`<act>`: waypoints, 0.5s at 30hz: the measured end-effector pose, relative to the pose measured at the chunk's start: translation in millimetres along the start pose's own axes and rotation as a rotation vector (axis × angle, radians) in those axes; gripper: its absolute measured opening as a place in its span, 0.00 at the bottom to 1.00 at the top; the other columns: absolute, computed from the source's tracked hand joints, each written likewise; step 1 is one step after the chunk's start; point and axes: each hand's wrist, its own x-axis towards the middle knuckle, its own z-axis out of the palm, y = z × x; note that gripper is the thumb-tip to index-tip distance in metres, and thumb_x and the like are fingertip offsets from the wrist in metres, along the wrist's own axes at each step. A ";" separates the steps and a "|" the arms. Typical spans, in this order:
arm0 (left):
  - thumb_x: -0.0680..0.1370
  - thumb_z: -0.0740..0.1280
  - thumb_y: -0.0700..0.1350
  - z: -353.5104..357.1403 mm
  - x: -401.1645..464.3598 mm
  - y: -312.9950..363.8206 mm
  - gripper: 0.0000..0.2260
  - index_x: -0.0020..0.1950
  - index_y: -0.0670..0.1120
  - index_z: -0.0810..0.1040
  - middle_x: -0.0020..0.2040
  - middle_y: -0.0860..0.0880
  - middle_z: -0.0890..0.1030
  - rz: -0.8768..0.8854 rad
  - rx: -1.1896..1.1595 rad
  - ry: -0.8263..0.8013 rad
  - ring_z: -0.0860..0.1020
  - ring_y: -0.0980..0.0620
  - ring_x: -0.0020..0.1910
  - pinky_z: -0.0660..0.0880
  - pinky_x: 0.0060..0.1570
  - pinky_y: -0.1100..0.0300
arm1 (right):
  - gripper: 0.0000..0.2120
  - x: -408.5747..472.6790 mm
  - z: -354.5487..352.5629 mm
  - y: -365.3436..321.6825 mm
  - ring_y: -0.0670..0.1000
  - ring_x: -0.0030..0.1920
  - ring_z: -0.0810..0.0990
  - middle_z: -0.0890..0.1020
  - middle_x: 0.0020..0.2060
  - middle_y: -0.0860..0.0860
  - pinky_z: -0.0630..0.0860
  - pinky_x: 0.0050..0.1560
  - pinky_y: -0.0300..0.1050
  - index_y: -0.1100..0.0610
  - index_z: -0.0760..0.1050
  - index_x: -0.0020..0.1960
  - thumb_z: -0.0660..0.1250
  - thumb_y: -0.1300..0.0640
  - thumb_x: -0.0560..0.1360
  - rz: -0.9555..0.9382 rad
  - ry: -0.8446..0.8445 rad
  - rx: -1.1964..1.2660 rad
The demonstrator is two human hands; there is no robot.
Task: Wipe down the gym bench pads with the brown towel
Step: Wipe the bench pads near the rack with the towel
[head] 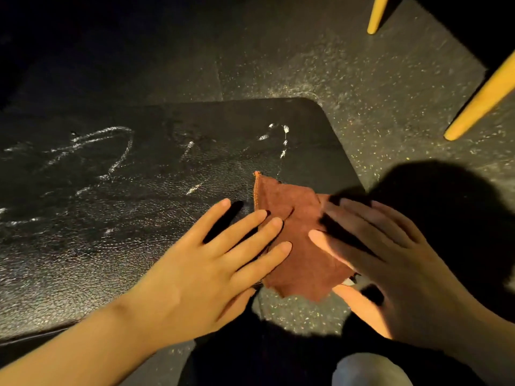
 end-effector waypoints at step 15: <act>0.77 0.61 0.60 0.0 2.4 4.4 0.32 0.79 0.50 0.63 0.79 0.44 0.61 -0.106 -0.106 -0.016 0.63 0.37 0.75 0.61 0.69 0.37 | 0.36 49.8 32.6 -14.4 0.71 0.72 0.64 0.63 0.74 0.67 0.67 0.68 0.67 0.62 0.60 0.77 0.45 0.37 0.80 0.629 -0.075 0.123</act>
